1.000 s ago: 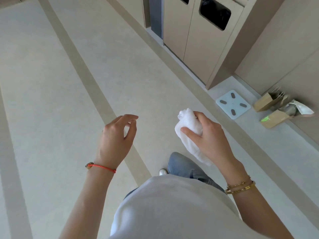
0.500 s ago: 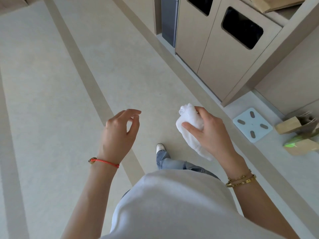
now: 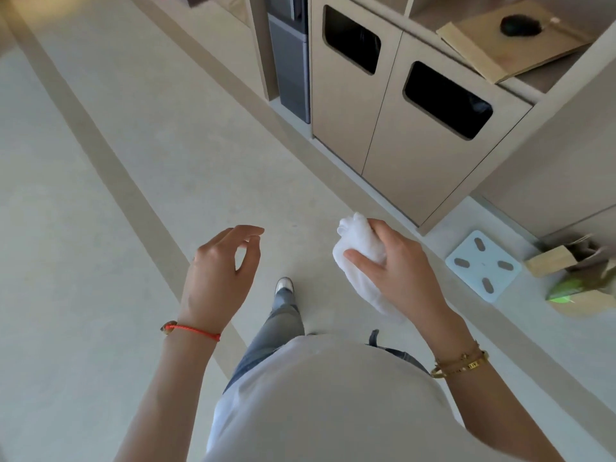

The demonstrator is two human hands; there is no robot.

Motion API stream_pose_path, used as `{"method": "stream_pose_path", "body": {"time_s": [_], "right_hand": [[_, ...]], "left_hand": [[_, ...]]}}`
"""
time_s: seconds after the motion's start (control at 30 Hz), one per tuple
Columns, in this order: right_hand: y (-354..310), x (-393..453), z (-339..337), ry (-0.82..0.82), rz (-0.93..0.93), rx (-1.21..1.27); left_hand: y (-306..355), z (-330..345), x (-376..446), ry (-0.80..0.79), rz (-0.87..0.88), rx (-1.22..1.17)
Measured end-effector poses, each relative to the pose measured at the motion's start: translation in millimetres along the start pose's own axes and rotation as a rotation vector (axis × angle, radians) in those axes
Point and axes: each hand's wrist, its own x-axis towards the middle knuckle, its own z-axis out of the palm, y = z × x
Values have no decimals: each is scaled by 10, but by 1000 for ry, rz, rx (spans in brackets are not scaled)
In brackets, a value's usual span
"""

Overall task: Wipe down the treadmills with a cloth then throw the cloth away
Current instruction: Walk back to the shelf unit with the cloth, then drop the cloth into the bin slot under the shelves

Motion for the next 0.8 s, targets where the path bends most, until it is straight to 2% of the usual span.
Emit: {"method": "stream_pose_path", "body": {"time_s": [0.17,0.37,0.57,0.8], "right_hand": [[57,710,-20,48,83,-24],[82,1691,-108,180,188,21],[164,2526,-296,308,308,16],[410,3025,-547,430,486,-8]], "left_hand": [[-149,215,998,-66,88,-14],[-172,499,2340,-139,224,-34],[-5,769,3527,-218,378,-54],[349,1227,4473,-361,509,-81]]}}
